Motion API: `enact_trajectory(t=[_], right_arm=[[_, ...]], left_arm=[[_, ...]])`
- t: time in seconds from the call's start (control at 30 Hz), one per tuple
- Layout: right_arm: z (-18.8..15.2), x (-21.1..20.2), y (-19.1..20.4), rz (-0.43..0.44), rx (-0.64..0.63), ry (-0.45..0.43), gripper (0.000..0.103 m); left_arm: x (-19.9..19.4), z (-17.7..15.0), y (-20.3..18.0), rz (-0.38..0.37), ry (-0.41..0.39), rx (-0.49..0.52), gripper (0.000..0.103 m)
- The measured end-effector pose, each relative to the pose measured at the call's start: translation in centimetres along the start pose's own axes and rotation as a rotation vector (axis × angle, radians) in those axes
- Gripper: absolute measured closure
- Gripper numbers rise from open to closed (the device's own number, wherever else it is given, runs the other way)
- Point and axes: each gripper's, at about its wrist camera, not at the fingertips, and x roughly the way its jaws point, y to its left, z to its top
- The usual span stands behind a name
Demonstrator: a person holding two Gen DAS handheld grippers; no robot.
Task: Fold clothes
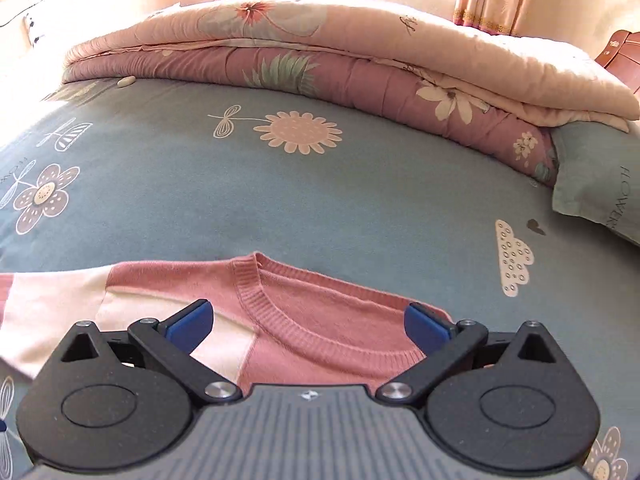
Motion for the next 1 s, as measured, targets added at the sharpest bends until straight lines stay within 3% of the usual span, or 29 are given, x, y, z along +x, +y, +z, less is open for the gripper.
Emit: enact_trajectory(t=[0.1, 0.23, 0.33, 0.47, 0.57, 0.67, 0.87, 1.0], right_arm=[[-5.9, -5.0, -1.1, 0.038, 0.078, 0.002, 0.0], [-16.3, -10.0, -1.9, 0.146, 0.242, 0.005, 0.0], [-23.4, -12.0, -0.7, 0.213, 0.325, -0.01, 0.0], [-29.3, -13.0, 2.2, 0.265, 0.401, -0.028, 0.0], [-31.5, -13.2, 4.2, 0.274, 0.444, -0.049, 0.0], [-32.3, -13.4, 6.3, 0.211, 0.422, -0.057, 0.0], [-31.1, -15.5, 12.9, 0.019, 0.083, -0.13, 0.0], [-29.6, -15.1, 17.8, -0.055, -0.162, -0.165, 0.0]], left_arm=[[0.4, -0.4, -1.4, -0.036, 0.022, 0.032, 0.005], [0.6, -0.9, -2.8, -0.069, 0.038, 0.05, 0.005], [0.6, -1.2, -3.1, -0.094, 0.048, 0.037, 0.005], [1.2, -1.7, -3.4, -0.12, 0.086, 0.021, 0.005], [1.9, -2.1, -3.5, -0.144, 0.124, -0.003, 0.005], [2.1, -2.5, -3.8, -0.16, 0.142, -0.007, 0.005], [1.6, -2.1, -3.7, -0.117, 0.146, -0.002, 0.005], [0.8, -1.5, -3.3, -0.093, 0.135, -0.001, 0.005]])
